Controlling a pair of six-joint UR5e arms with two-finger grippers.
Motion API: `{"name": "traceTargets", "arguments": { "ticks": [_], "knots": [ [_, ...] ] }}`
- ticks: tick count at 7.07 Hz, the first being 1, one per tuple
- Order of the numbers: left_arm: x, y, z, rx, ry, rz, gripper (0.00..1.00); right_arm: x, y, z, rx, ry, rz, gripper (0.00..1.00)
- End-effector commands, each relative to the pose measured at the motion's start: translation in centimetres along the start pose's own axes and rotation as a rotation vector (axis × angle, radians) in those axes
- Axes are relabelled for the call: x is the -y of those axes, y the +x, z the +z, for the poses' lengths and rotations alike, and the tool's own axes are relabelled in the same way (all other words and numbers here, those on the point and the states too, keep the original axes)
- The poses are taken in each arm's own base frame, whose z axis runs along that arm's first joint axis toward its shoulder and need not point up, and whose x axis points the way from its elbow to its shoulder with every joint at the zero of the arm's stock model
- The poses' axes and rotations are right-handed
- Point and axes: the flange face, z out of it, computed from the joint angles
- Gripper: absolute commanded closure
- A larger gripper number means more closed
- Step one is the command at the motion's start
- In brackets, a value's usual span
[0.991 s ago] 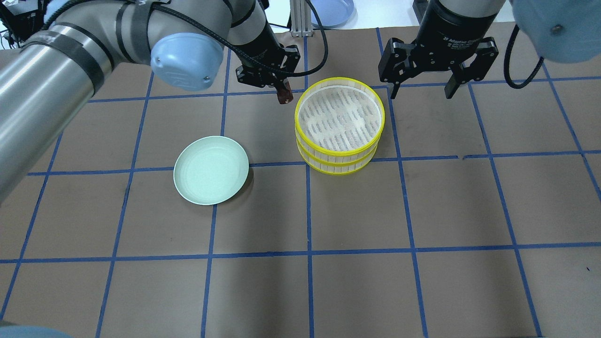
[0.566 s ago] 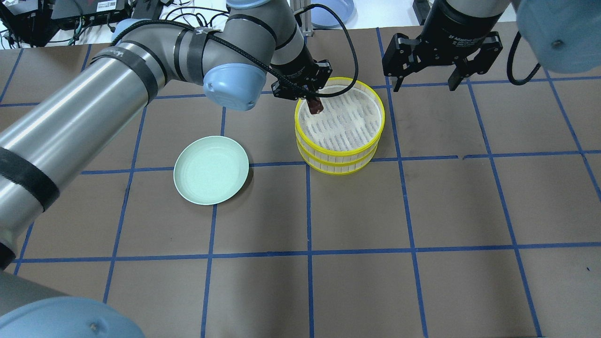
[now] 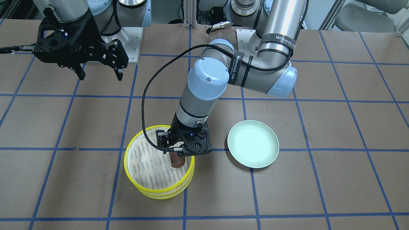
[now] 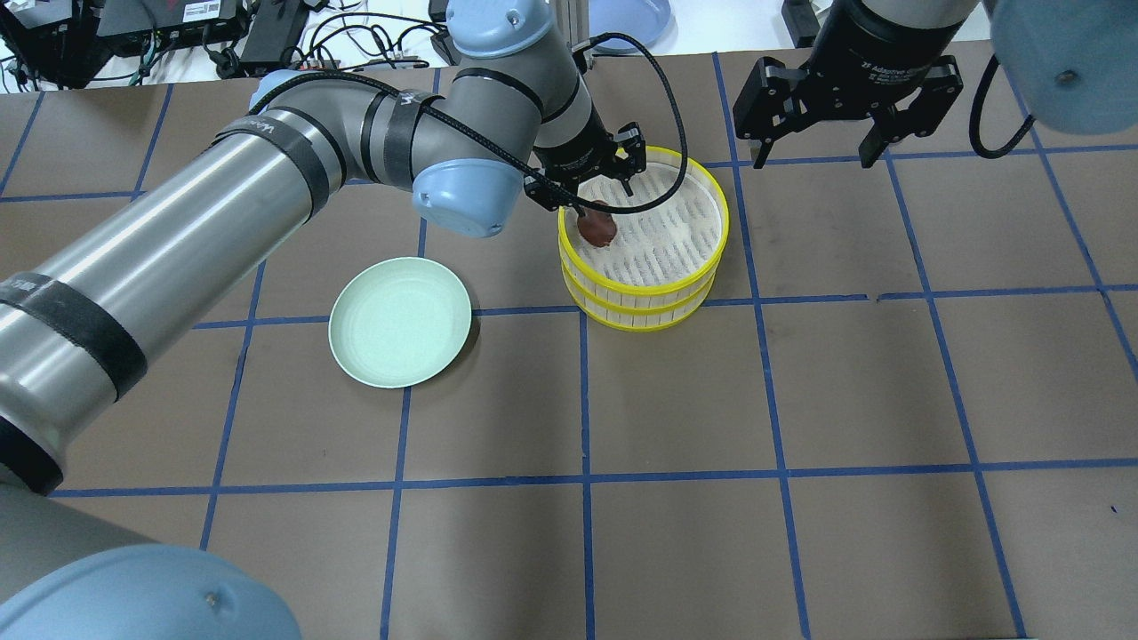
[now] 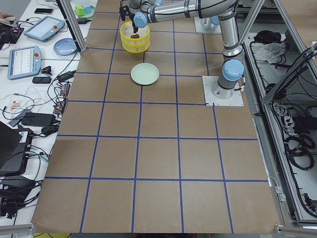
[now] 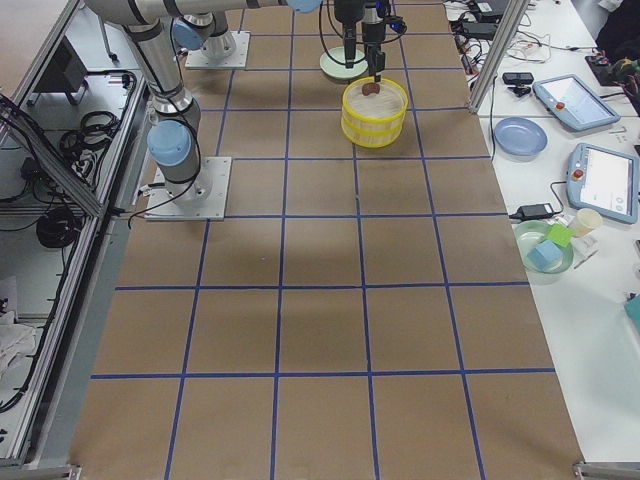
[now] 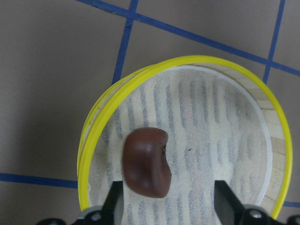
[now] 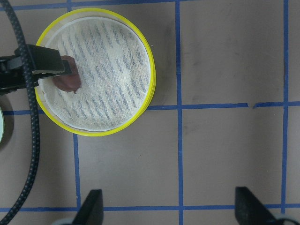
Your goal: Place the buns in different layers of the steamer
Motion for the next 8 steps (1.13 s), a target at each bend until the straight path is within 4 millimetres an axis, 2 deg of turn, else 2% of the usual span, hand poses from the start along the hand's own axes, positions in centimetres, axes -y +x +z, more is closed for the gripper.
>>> {"name": "traceTargets", "arguments": {
  "ticks": [1, 2, 3, 5, 6, 7, 8],
  "knots": [
    [-0.6, -0.3, -1.0, 0.007, 0.009, 0.062, 0.00, -0.1, 0.0, 0.1, -0.010, -0.001, -0.002, 0.02],
    [0.0, -1.0, -2.9, 0.000, 0.034, 0.072, 0.00, -0.1, 0.0, 0.0, -0.010, -0.001, -0.002, 0.02],
    [2.0, -4.7, -5.7, 0.092, 0.058, 0.144, 0.00, -0.2, -0.1, 0.0, -0.010, -0.001, -0.004, 0.01],
    [3.7, -10.6, -11.9, 0.146, 0.017, 0.213, 0.00, -0.2, -0.2, 0.0, -0.010, -0.001, -0.005, 0.01],
    [4.5, -14.5, -15.7, 0.191, -0.012, 0.224, 0.00, -0.2, -0.2, 0.0, -0.010, -0.001, -0.006, 0.01],
    [3.6, -16.5, -19.8, 0.200, -0.022, 0.213, 0.00, -0.3, -0.2, -0.1, -0.010, 0.000, -0.004, 0.00],
    [1.9, -16.9, -22.3, 0.204, -0.033, 0.201, 0.00, -0.2, -0.2, 0.0, -0.010, -0.001, -0.004, 0.00]
  ]
}}
